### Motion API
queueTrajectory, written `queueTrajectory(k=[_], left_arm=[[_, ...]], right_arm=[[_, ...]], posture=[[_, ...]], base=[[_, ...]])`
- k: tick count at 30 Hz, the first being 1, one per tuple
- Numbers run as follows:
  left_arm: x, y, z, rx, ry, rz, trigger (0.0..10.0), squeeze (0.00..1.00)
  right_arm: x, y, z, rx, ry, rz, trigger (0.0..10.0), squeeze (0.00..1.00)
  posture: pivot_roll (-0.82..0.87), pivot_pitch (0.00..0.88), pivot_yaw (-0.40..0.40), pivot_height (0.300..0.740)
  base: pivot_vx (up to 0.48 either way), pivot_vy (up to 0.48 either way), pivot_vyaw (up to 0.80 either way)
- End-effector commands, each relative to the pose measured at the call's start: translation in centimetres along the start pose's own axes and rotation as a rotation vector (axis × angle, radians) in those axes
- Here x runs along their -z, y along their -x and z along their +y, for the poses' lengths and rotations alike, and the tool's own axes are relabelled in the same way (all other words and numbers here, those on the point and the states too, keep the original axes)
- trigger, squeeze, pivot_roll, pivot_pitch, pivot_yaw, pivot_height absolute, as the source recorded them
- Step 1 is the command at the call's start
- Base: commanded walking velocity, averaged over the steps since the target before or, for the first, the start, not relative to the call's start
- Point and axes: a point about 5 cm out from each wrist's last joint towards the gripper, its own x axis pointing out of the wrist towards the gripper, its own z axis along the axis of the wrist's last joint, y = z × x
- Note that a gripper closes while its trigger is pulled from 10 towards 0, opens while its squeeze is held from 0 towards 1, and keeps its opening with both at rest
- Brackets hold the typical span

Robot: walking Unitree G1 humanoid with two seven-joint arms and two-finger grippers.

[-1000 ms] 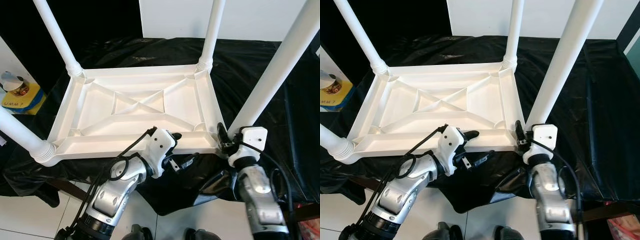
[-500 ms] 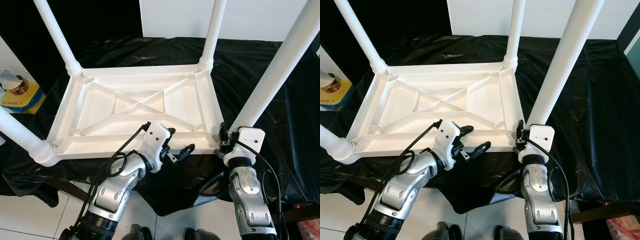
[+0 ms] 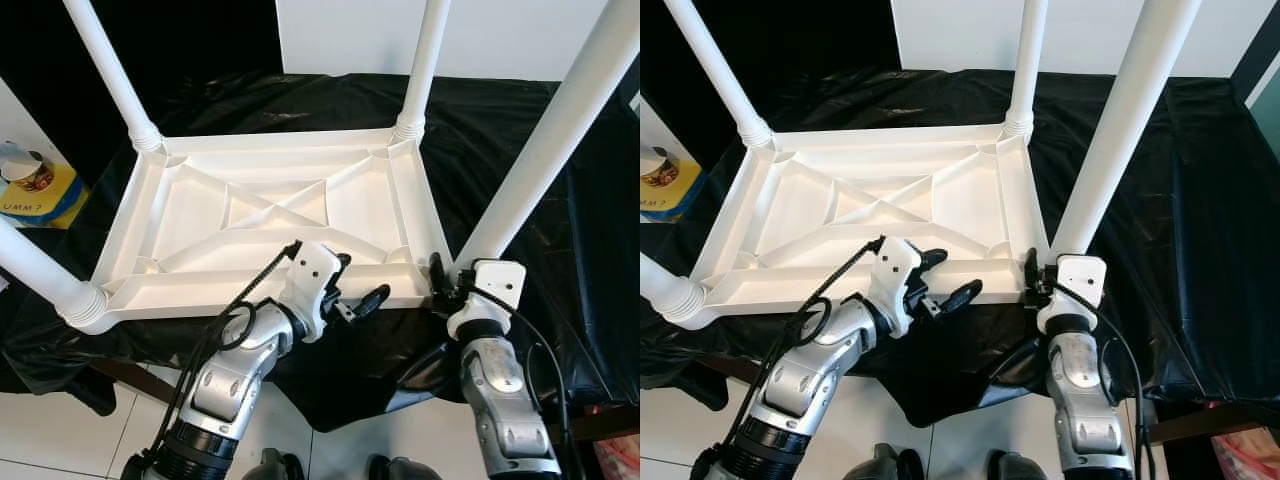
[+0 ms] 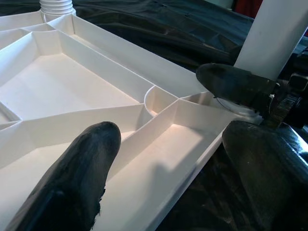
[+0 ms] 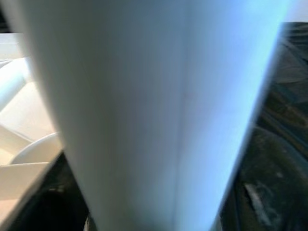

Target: Building children table

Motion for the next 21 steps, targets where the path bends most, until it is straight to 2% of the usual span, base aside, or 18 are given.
queueTrajectory(k=[1,5,7,8,9,10,15,17,21], left_arm=[[0.2,0.1,-0.2,-0.014,-0.002,0.002,10.0,0.0],[-0.1,0.4,-0.7,0.041,-0.013,-0.011,10.0,0.0],[-0.1,0.4,-0.7,0.041,-0.013,-0.011,10.0,0.0],[-0.2,0.4,-0.8,0.058,-0.023,-0.016,10.0,0.0],[-0.3,0.5,-0.9,0.076,-0.023,-0.019,10.0,0.0],[-0.4,0.6,-1.0,0.092,-0.024,-0.019,10.0,0.0],[-0.4,0.6,-1.1,0.117,-0.027,-0.014,10.0,0.0],[-0.4,0.6,-1.3,0.14,-0.027,-0.011,10.0,0.0],[-0.4,0.5,-1.4,0.148,-0.029,-0.01,10.0,0.0]], right_arm=[[0.4,0.2,-0.4,-0.017,-0.001,0.02,10.0,1.0],[-0.2,0.1,-1.5,-0.122,0.015,-0.01,10.0,1.0],[-0.2,0.1,-1.5,-0.122,0.015,-0.01,10.0,1.0],[-0.4,0.0,-1.7,-0.166,0.016,-0.011,10.0,1.0],[-0.5,0.0,-1.9,-0.222,0.011,-0.007,10.0,0.43],[-0.5,0.0,-2.0,-0.286,0.009,0.004,10.0,0.0],[-0.4,-0.2,-2.1,-0.407,0.031,0.027,10.0,0.0],[0.0,-0.5,-2.0,-0.496,0.054,0.052,10.0,0.0],[0.4,-0.9,-1.9,-0.52,0.075,0.068,10.0,0.0]], posture=[[-0.08,0.145,0.014,0.74],[-0.08,0.139,0.015,0.74],[-0.08,0.139,0.015,0.74],[-0.08,0.135,0.018,0.74],[-0.08,0.13,0.021,0.74],[-0.08,0.129,0.022,0.74],[-0.08,0.115,0.026,0.74],[-0.08,0.108,0.027,0.74],[-0.08,0.1,0.027,0.74]], base=[[0.0,0.0,0.0],[0.0,0.0,0.0],[0.0,0.0,0.0],[0.0,0.0,0.0],[0.0,0.0,0.0],[0.0,0.0,0.0],[0.0,0.0,0.0],[0.0,0.0,0.0],[0.0,0.0,0.0]])
